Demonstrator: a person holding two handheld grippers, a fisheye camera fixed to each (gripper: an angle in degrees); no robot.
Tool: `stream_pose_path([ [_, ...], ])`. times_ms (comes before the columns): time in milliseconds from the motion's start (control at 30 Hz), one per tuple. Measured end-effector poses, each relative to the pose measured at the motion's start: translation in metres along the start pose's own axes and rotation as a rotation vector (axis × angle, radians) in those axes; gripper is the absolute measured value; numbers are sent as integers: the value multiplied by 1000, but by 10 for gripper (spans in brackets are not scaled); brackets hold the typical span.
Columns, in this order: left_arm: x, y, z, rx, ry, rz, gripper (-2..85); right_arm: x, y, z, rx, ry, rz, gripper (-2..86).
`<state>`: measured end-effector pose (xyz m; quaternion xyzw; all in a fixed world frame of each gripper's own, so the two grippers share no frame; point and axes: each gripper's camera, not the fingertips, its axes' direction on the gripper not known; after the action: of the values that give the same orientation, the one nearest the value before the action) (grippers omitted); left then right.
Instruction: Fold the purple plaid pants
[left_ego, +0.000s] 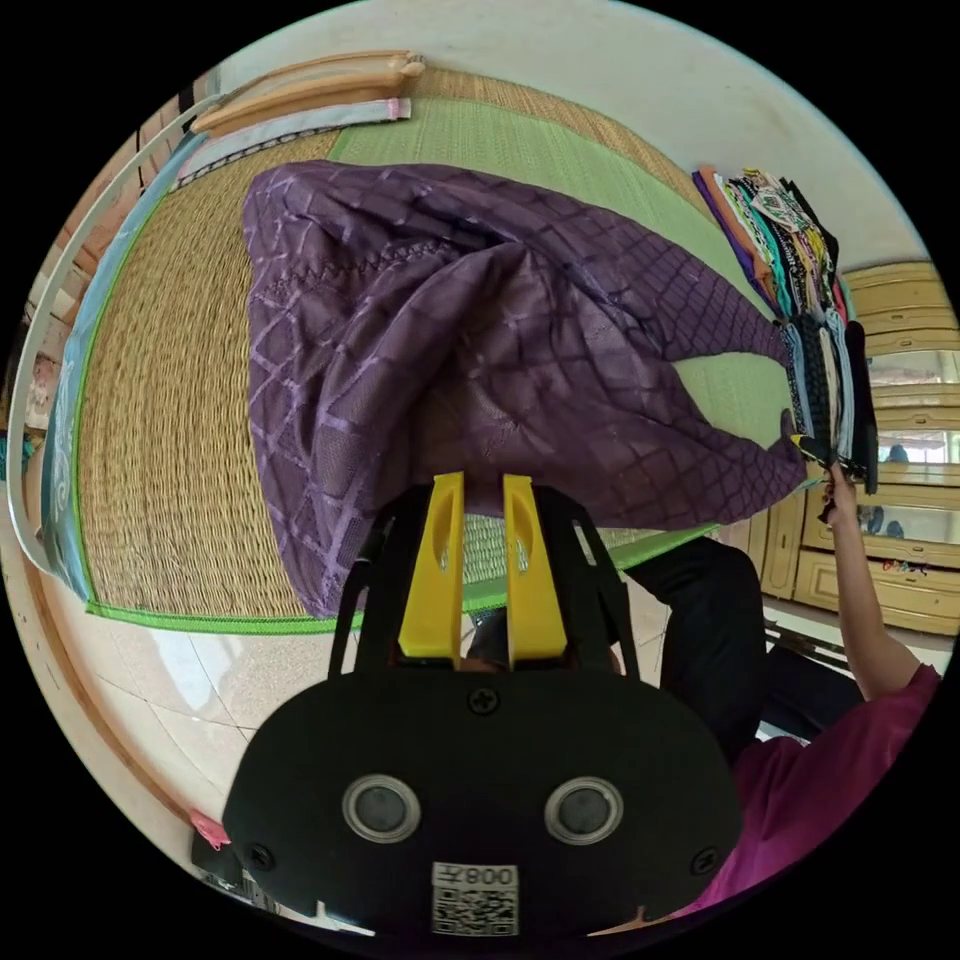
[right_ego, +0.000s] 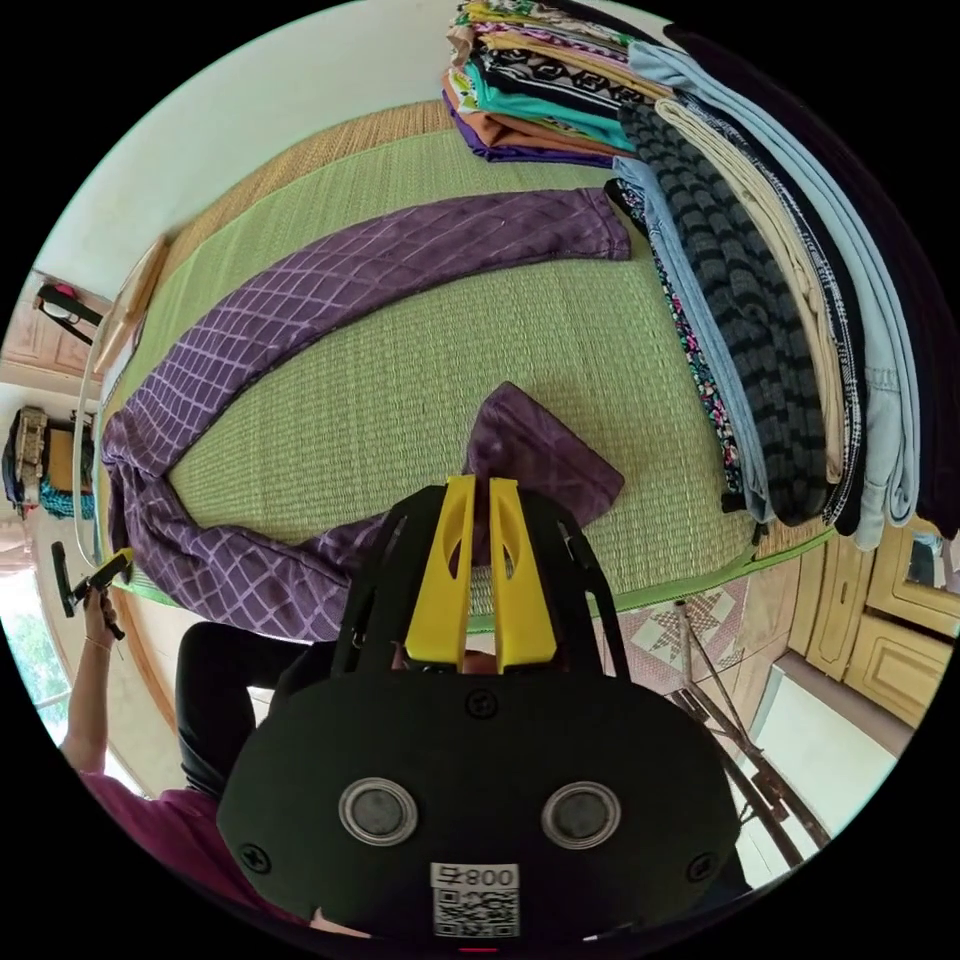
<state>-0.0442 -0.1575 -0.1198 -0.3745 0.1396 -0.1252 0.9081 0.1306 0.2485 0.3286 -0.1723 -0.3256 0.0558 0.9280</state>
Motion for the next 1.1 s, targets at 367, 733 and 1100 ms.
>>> stream_pose_path([
  [367, 3, -7, -10, 86, 189, -52, 6, 126, 60, -109, 428, -435, 156, 11],
  [733, 4, -20, -20, 161, 313, -80, 5, 188, 106, -72, 358, -526, 321, 25],
  [1100, 74, -49, -24, 234, 253, 63, 31, 176, 43, -6, 256, -414, 328, 63],
])
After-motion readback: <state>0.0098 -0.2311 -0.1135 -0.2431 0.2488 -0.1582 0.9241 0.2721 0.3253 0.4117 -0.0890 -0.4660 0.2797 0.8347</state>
